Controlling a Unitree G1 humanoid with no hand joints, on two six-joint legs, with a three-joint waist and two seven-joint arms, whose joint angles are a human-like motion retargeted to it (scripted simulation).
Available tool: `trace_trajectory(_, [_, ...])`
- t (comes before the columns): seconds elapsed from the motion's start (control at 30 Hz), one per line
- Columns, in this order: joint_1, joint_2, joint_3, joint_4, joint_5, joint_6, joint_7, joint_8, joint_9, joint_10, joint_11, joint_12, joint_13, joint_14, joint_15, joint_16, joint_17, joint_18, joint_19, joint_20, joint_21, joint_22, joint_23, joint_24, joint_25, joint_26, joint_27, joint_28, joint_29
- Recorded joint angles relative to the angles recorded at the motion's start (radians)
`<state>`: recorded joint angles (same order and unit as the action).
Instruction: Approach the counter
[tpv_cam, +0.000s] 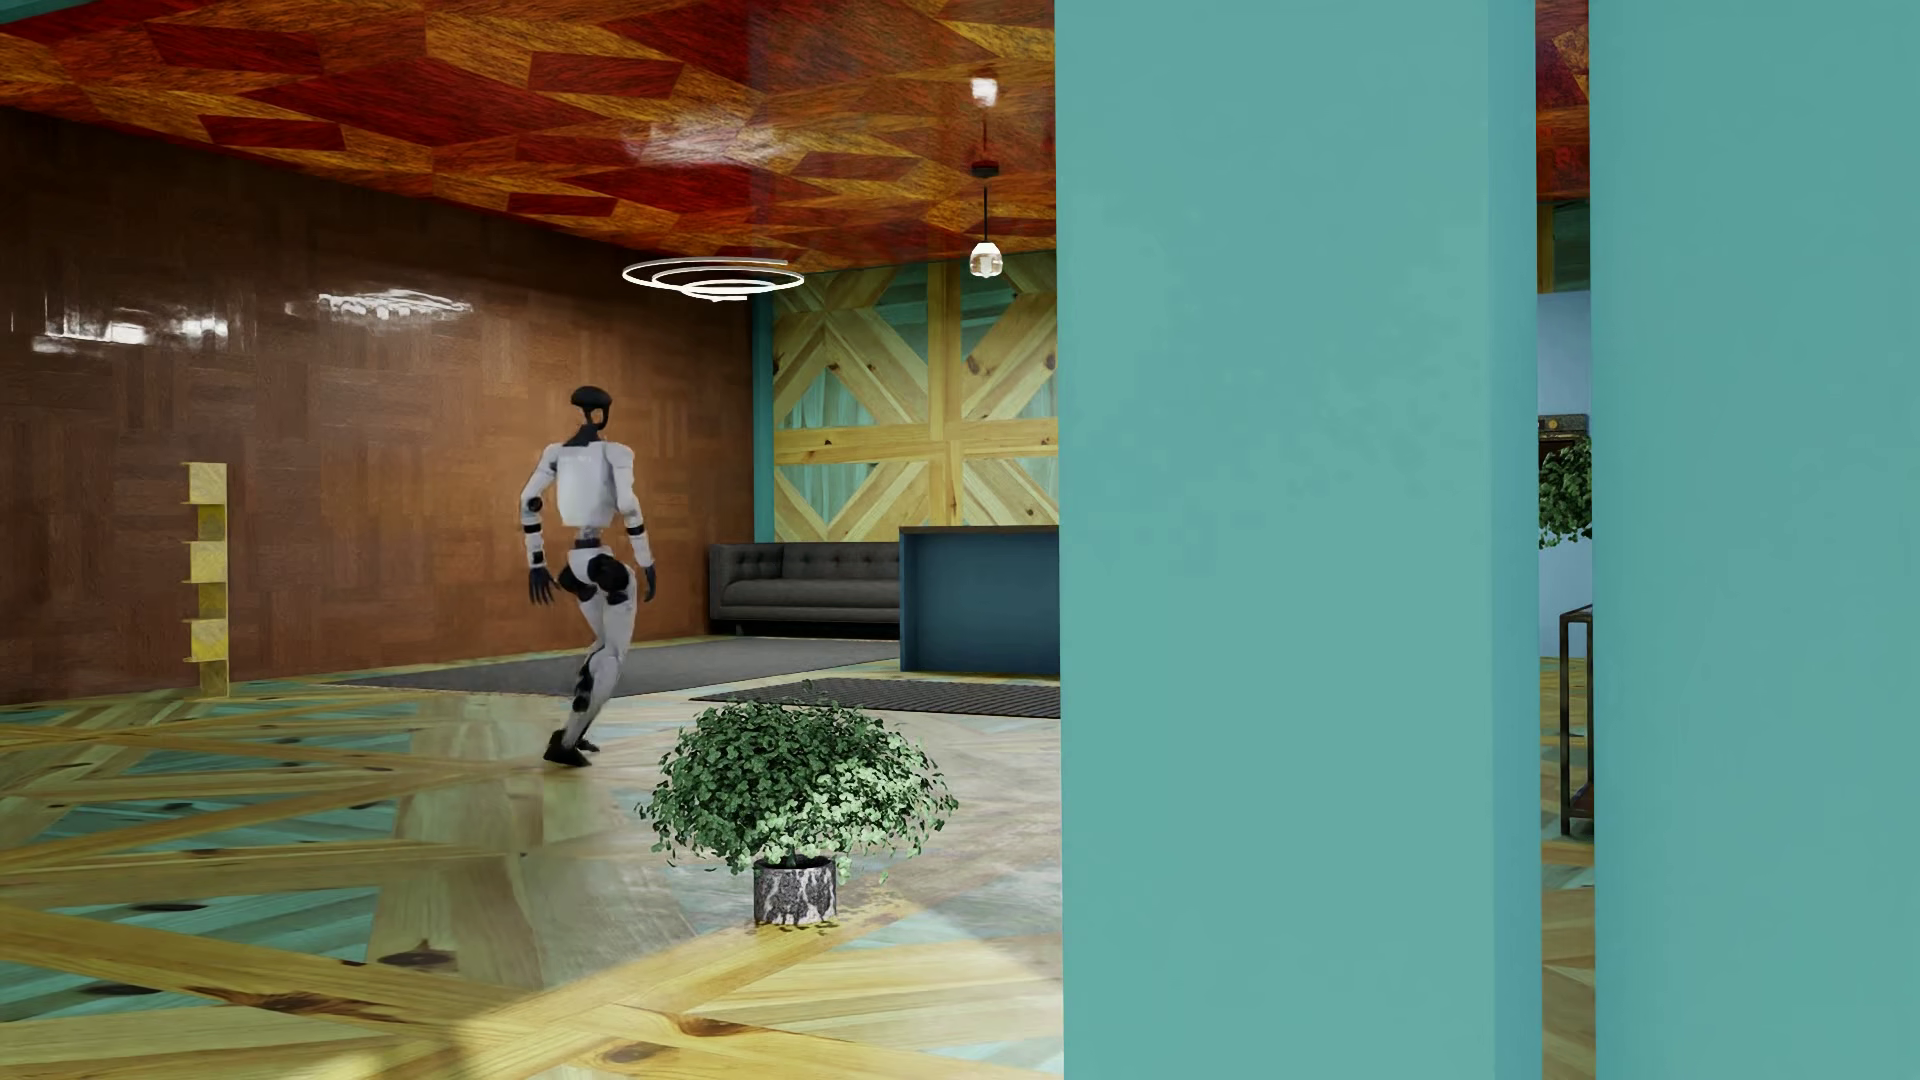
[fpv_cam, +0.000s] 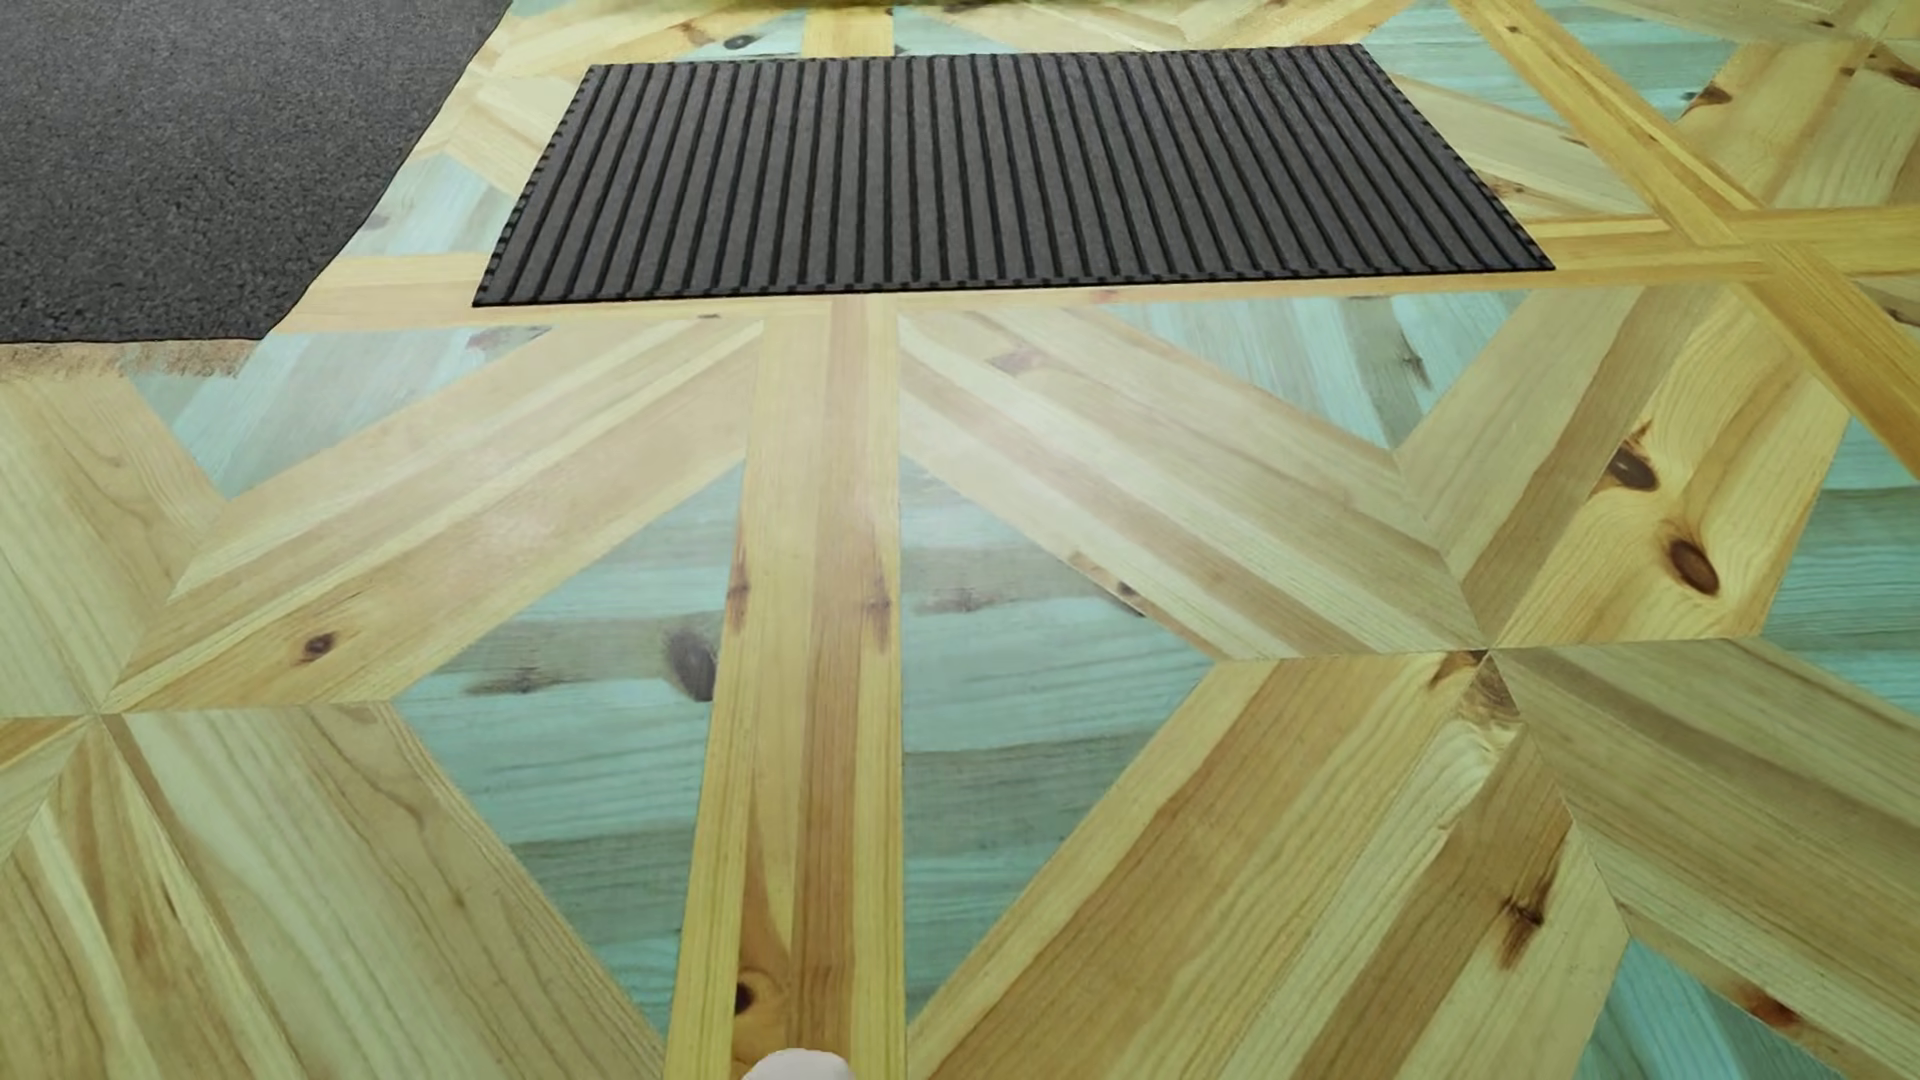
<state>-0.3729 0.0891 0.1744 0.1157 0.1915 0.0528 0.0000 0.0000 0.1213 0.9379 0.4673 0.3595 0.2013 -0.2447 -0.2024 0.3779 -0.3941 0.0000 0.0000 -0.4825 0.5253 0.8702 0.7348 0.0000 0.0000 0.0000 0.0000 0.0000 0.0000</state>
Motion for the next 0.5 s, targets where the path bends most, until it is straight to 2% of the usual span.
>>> trace_trajectory(0.07, [-0.067, 0.127, 0.075, 0.033, -0.031, -0.009, 0.000, 0.000, -0.023, -0.343, -0.050, 0.016, -0.085, 0.040, -0.133, 0.000, -0.007, 0.000, 0.000, 0.014, -0.041, -0.012, -0.081, 0.000, 0.000, 0.000, 0.000, 0.000, 0.000])
trace_trajectory(0.1, [-0.094, 0.180, 0.099, 0.051, -0.050, -0.008, 0.000, 0.000, -0.037, -0.441, -0.056, 0.025, -0.116, 0.041, -0.173, -0.001, -0.013, 0.000, 0.000, 0.020, -0.057, -0.017, -0.118, 0.000, 0.000, 0.000, 0.000, 0.000, 0.000])
trace_trajectory(0.17, [-0.151, 0.284, 0.142, 0.064, -0.106, -0.011, 0.000, 0.000, -0.050, -0.376, -0.021, 0.037, -0.126, 0.023, -0.166, -0.004, -0.014, 0.000, 0.000, 0.030, -0.099, 0.002, -0.165, 0.000, 0.000, 0.000, 0.000, 0.000, 0.000])
trace_trajectory(0.2, [-0.179, 0.306, 0.154, 0.047, -0.133, -0.027, 0.000, 0.000, -0.061, -0.272, 0.043, 0.036, -0.109, 0.064, -0.094, -0.006, -0.003, 0.000, 0.000, 0.028, -0.116, 0.032, -0.163, 0.000, 0.000, 0.000, 0.000, 0.000, 0.000])
trace_trajectory(0.23, [-0.198, 0.293, 0.154, 0.014, -0.160, -0.056, 0.000, 0.000, -0.077, -0.167, 0.154, 0.030, -0.088, 0.102, 0.046, -0.008, 0.019, 0.000, 0.000, 0.021, -0.117, 0.078, -0.123, 0.000, 0.000, 0.000, 0.000, 0.000, 0.000])
trace_trajectory(0.27, [-0.166, 0.258, 0.138, -0.028, -0.181, -0.078, 0.000, 0.000, -0.076, -0.090, 0.311, 0.019, -0.063, 0.085, 0.228, -0.011, 0.037, 0.000, 0.000, 0.012, -0.097, 0.122, -0.070, 0.000, 0.000, 0.000, 0.000, 0.000, 0.000])
trace_trajectory(0.3, [-0.106, 0.176, 0.116, -0.061, -0.185, -0.081, 0.000, 0.000, -0.069, -0.061, 0.513, 0.001, -0.049, 0.040, 0.360, -0.017, 0.042, 0.000, 0.000, 0.010, -0.050, 0.152, -0.015, 0.000, 0.000, 0.000, 0.000, 0.000, 0.000])
trace_trajectory(0.33, [-0.023, 0.067, 0.084, -0.087, -0.176, -0.076, 0.000, 0.000, -0.062, -0.082, 0.711, -0.016, -0.046, 0.005, 0.381, -0.024, 0.041, 0.000, 0.000, 0.012, 0.013, 0.156, 0.037, 0.000, 0.000, 0.000, 0.000, 0.000, 0.000])
trace_trajectory(0.4, [0.171, -0.153, -0.018, -0.103, -0.138, -0.040, 0.000, 0.000, -0.050, -0.190, 0.903, -0.043, -0.012, -0.009, 0.301, -0.026, 0.044, 0.000, 0.000, 0.009, 0.090, 0.102, 0.129, 0.000, 0.000, 0.000, 0.000, 0.000, 0.000])
trace_trajectory(0.43, [0.271, -0.244, -0.082, -0.101, -0.114, -0.018, 0.000, 0.000, -0.043, -0.250, 0.861, -0.056, 0.020, -0.007, 0.315, -0.024, 0.043, 0.000, 0.000, 0.014, 0.113, 0.061, 0.166, 0.000, 0.000, 0.000, 0.000, 0.000, 0.000])
trace_trajectory(0.5, [0.431, -0.399, -0.190, -0.086, -0.093, 0.014, 0.000, 0.000, -0.036, -0.340, 0.554, -0.092, 0.089, 0.000, 0.458, -0.011, 0.028, 0.000, 0.000, 0.031, 0.150, -0.040, 0.208, 0.000, 0.000, 0.000, 0.000, 0.000, 0.000])
